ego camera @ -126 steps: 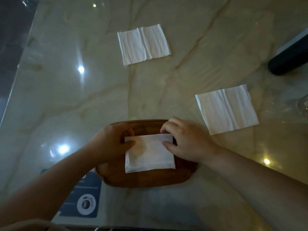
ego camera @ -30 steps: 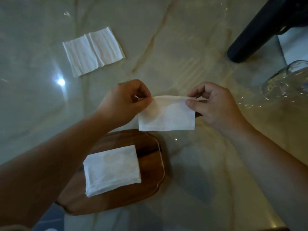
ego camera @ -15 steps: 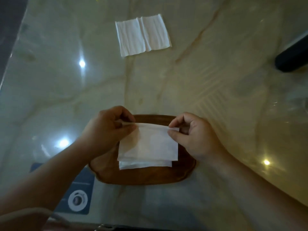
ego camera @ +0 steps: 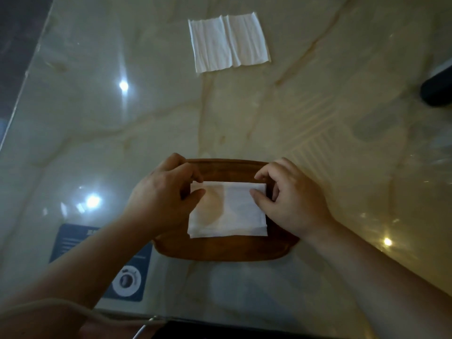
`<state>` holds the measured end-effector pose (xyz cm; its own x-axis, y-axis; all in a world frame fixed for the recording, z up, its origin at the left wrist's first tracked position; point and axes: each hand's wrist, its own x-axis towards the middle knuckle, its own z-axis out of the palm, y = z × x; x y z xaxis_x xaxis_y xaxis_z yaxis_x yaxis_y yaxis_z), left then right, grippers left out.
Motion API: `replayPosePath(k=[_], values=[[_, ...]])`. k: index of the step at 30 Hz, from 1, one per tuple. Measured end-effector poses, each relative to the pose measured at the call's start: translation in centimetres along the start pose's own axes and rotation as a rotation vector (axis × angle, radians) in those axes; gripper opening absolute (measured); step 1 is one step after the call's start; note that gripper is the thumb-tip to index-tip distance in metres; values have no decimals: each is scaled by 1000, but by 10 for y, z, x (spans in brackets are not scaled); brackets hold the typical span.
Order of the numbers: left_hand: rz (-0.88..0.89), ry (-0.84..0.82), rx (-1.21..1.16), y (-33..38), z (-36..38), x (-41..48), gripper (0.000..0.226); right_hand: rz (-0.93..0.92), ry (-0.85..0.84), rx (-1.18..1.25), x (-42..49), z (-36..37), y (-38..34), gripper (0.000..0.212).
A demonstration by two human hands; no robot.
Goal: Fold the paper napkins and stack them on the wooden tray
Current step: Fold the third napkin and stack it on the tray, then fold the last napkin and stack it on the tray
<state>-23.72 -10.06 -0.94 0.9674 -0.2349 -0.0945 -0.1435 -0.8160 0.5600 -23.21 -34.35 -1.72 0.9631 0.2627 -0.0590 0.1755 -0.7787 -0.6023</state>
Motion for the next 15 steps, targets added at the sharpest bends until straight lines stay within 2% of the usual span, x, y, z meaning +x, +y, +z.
replayPosePath(k=[7, 15], values=[[35, 19, 29, -13, -12, 27, 18, -7, 20, -48, 30, -9, 11, 17], [140, 65, 127, -23, -24, 117, 25, 88, 107, -17, 121, -28, 28, 16]])
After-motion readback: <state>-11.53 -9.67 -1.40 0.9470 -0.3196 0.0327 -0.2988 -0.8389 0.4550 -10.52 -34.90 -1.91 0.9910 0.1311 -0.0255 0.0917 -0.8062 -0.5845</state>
